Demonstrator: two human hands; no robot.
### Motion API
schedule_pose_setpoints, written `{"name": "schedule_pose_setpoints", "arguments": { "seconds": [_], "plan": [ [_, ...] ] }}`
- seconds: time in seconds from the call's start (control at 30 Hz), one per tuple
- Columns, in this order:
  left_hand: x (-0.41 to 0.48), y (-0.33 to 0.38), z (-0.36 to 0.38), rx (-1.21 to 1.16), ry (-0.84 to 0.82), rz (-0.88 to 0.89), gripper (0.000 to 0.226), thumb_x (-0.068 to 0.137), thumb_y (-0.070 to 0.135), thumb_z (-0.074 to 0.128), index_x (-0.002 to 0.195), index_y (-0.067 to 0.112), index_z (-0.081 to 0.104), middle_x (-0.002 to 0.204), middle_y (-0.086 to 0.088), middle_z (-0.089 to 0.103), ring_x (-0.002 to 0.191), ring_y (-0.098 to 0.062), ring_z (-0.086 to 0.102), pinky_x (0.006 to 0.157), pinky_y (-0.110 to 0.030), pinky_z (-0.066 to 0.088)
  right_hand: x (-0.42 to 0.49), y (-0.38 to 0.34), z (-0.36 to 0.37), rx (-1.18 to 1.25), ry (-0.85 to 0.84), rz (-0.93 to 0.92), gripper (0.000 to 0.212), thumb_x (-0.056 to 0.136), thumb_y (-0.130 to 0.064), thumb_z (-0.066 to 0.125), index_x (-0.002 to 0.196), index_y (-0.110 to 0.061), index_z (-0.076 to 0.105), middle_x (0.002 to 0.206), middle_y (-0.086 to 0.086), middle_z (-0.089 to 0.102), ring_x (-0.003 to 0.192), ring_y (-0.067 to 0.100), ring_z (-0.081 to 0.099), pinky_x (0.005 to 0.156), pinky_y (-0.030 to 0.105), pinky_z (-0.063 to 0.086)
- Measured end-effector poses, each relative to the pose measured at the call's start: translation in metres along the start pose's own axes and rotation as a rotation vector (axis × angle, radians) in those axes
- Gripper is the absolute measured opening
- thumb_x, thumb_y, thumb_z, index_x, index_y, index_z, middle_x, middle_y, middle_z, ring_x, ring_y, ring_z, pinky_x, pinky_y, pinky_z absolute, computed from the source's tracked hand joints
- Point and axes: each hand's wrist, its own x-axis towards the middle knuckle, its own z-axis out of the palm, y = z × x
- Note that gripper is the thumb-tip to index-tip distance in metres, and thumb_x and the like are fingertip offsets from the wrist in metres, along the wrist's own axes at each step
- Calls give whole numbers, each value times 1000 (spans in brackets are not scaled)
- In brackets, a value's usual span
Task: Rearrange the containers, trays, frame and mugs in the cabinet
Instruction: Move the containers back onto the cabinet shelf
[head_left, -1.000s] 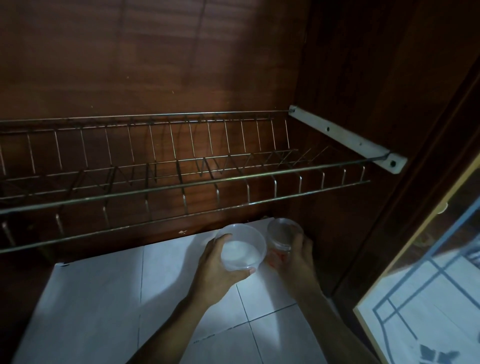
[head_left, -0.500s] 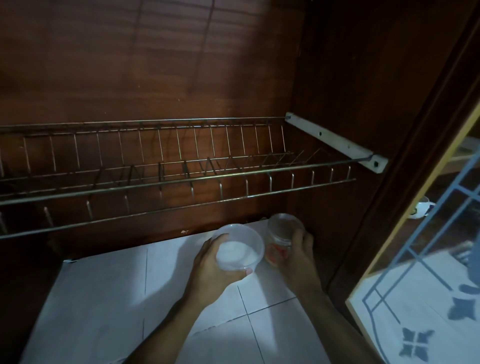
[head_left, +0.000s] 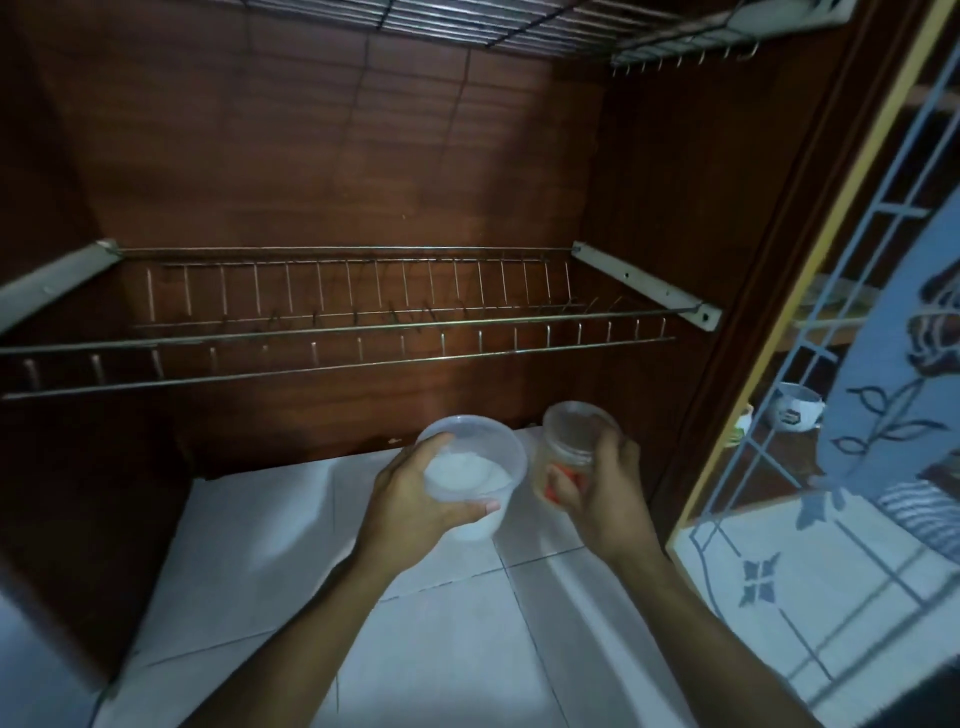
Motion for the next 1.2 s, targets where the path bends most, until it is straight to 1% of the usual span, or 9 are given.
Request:
{"name": "schedule_pose_setpoints", "arguments": {
  "seconds": [0.1, 0.2, 0.33, 0.5, 0.67, 0.87, 1.03, 1.13, 1.2],
  "plan": [
    [-16, 13, -17, -1, 11, 24, 95, 44, 71, 79, 127, 33, 57, 123, 22, 58, 112, -2, 51, 92, -22, 47, -17, -15, -16, -11, 11, -45, 70, 88, -27, 70, 142, -13, 28, 135, 15, 35, 113, 28, 53, 87, 23, 39],
    [-31, 23, -31, 19, 27, 47, 90, 46, 69, 81, 125, 34, 58, 120, 23, 58, 110, -2, 52, 88, -18, 45, -32, -25, -26, -1, 9, -88, 74, 88, -33, 69, 144, -17, 24, 137, 13, 33, 115, 25, 51, 90, 26, 42],
    [-49, 38, -44, 48, 53, 85, 90, 44, 72, 79, 123, 33, 58, 119, 21, 59, 109, -3, 53, 89, -20, 47, -48, -34, -39, 16, 18, -110, 75, 88, -40, 67, 145, -25, 20, 139, 7, 31, 114, 20, 51, 88, 25, 44],
    [-70, 57, -54, 104, 92, 120, 79, 48, 66, 80, 117, 38, 55, 110, 32, 54, 102, 5, 53, 86, -10, 44, -63, -40, -55, 53, -6, -174, 72, 88, -37, 68, 144, -27, 23, 139, 4, 31, 106, 8, 43, 87, 20, 38],
    [-90, 77, -62, 217, 139, 112, 80, 49, 67, 77, 119, 31, 58, 110, 23, 58, 99, -2, 56, 85, -11, 40, -78, -43, -74, 79, -59, -222, 70, 88, -36, 68, 144, -27, 27, 138, 3, 34, 103, 8, 45, 84, 17, 35],
    [-119, 102, -73, 266, 201, 18, 79, 56, 50, 88, 125, 28, 56, 113, 19, 56, 103, -6, 54, 80, -13, 38, -96, -43, -91, 113, -114, -235, 71, 87, -37, 68, 145, -30, 28, 137, 1, 36, 107, 9, 46, 85, 20, 35],
    [-145, 119, -82, 266, 213, 1, 86, 52, 59, 86, 126, 27, 57, 112, 19, 56, 102, -6, 54, 82, -16, 40, -113, -49, -104, 130, -123, -260, 71, 87, -38, 69, 144, -31, 28, 139, 1, 36, 118, 16, 46, 87, 24, 37],
    [-161, 127, -87, 253, 204, -5, 95, 43, 76, 69, 125, 30, 55, 113, 18, 57, 103, -7, 55, 86, -21, 45, -125, -54, -110, 143, -119, -261, 71, 86, -38, 70, 144, -29, 29, 139, 2, 37, 120, 18, 45, 89, 25, 37],
    [-174, 133, -90, 249, 200, -1, 92, 42, 78, 65, 122, 35, 54, 112, 19, 57, 103, -7, 55, 90, -24, 47, -135, -57, -116, 149, -118, -265, 72, 86, -37, 70, 145, -29, 29, 139, 2, 37, 118, 17, 45, 90, 25, 37]
  ]
}}
